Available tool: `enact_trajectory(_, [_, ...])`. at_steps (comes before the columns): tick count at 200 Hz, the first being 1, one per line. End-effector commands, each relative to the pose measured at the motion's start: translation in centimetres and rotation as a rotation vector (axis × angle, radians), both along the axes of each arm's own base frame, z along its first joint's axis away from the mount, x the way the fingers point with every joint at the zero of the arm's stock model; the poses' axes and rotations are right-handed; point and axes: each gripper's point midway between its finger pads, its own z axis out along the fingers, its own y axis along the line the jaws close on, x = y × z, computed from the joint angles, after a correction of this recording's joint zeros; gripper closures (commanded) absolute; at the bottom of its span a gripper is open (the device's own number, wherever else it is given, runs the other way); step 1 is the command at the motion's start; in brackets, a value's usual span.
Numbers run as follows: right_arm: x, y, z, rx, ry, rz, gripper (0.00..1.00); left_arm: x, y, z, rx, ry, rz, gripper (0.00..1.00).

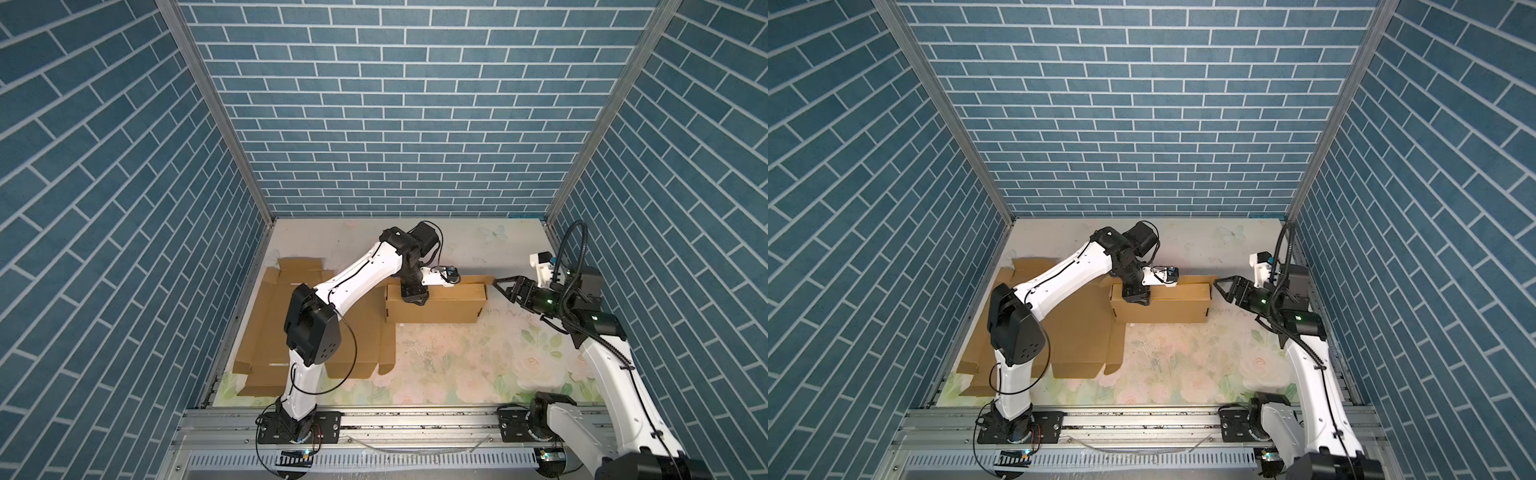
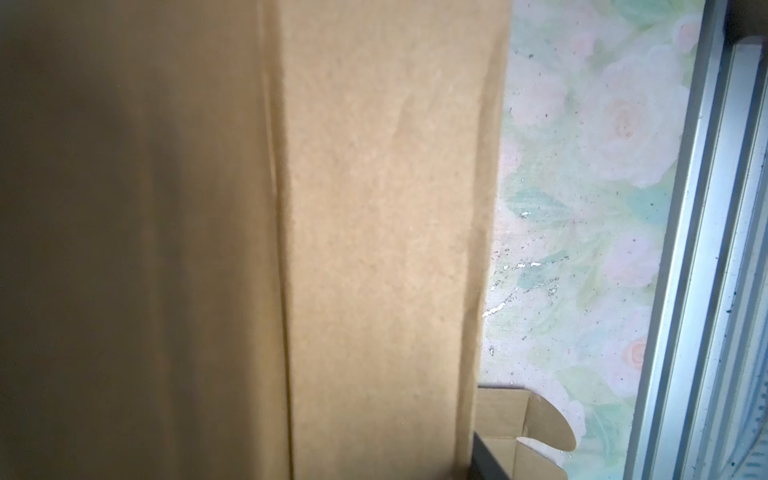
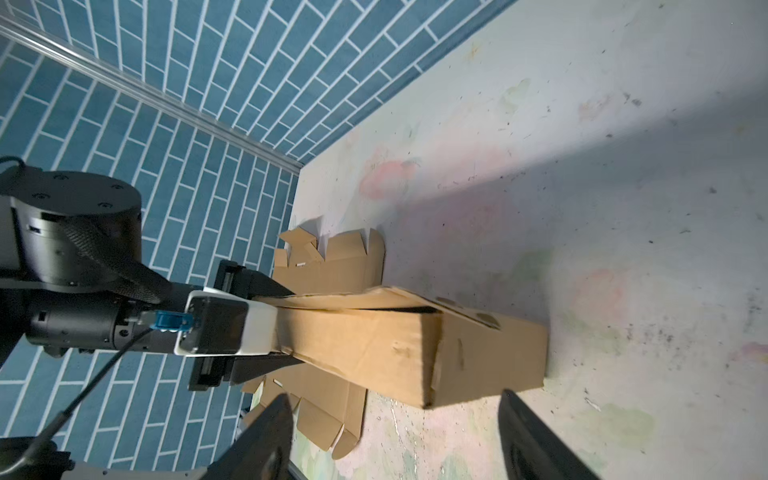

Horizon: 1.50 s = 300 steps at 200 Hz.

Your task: Fold the paper box

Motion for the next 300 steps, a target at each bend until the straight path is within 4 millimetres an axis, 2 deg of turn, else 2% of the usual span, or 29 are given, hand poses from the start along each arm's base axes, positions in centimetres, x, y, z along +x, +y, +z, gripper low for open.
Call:
enact_trajectory(1, [0.8, 0.8, -0.9, -0.04, -0.009, 0.045, 0.24, -0.3, 0.6, -0.6, 0.03, 0.041, -0.004, 0.5])
enact_trajectory(25, [1.5, 1.0, -2.2, -0.049, 0.027, 0.049, 0.28, 0.1, 0.2, -0.4, 0.009, 0.02, -0.006, 0.5])
enact_trajectory(48, [2.1, 1.4, -2.6, -0.047, 0.034, 0.064, 0.32, 0.1, 0.3, -0.6, 0.011, 0.017, -0.012, 0.5])
enact_trajectory(87, [3.1, 2.2, -3.8, -0.063, 0.064, 0.078, 0.44, 0.0, 0.3, -1.5, 0.017, 0.027, -0.015, 0.49])
enact_trajectory(119, [2.9, 1.1, -7.1, -0.187, 0.134, 0.053, 0.64, 0.2, 0.1, -2.1, 0.012, 0.023, -0.02, 0.49])
enact_trajectory(132, [2.5, 0.9, -8.1, -0.214, 0.16, 0.06, 0.67, 0.3, 0.0, -2.4, 0.011, 0.025, -0.023, 0.5])
enact_trajectory(147, [2.4, 1.1, -7.0, -0.199, 0.143, 0.072, 0.62, 0.3, 0.0, -2.7, 0.019, 0.027, -0.026, 0.5])
enact_trajectory(174, [2.3, 1.2, -2.6, -0.209, 0.022, 0.091, 0.43, 0.4, 0.0, -2.7, 0.017, 0.02, -0.026, 0.5])
enact_trajectory(199, [1.6, 0.1, -0.4, -0.315, -0.04, 0.103, 0.36, 0.5, 0.0, -2.7, 0.014, 0.014, -0.025, 0.5])
enact_trajectory(218, [1.4, -1.4, -0.1, -0.467, -0.08, 0.117, 0.37, 0.6, 0.0, -3.0, 0.018, 0.01, -0.026, 0.5])
enact_trajectory(230, [1.3, -1.8, 0.4, -0.545, -0.141, 0.164, 0.39, 0.6, 0.0, -3.2, 0.022, 0.007, -0.028, 0.5])
enact_trajectory(251, [1.5, -1.5, 1.1, -0.658, -0.249, 0.251, 0.44, 0.7, 0.1, -3.3, 0.025, 0.007, -0.027, 0.5])
enact_trajectory(268, [2.1, -1.0, 1.5, -0.693, -0.273, 0.299, 0.5, 0.6, 0.0, -3.4, 0.022, 0.009, -0.028, 0.5])
enact_trajectory(300, [2.1, 0.0, 0.4, -0.741, -0.225, 0.416, 0.6, 0.7, -0.1, -3.3, 0.018, 0.011, -0.026, 0.5])
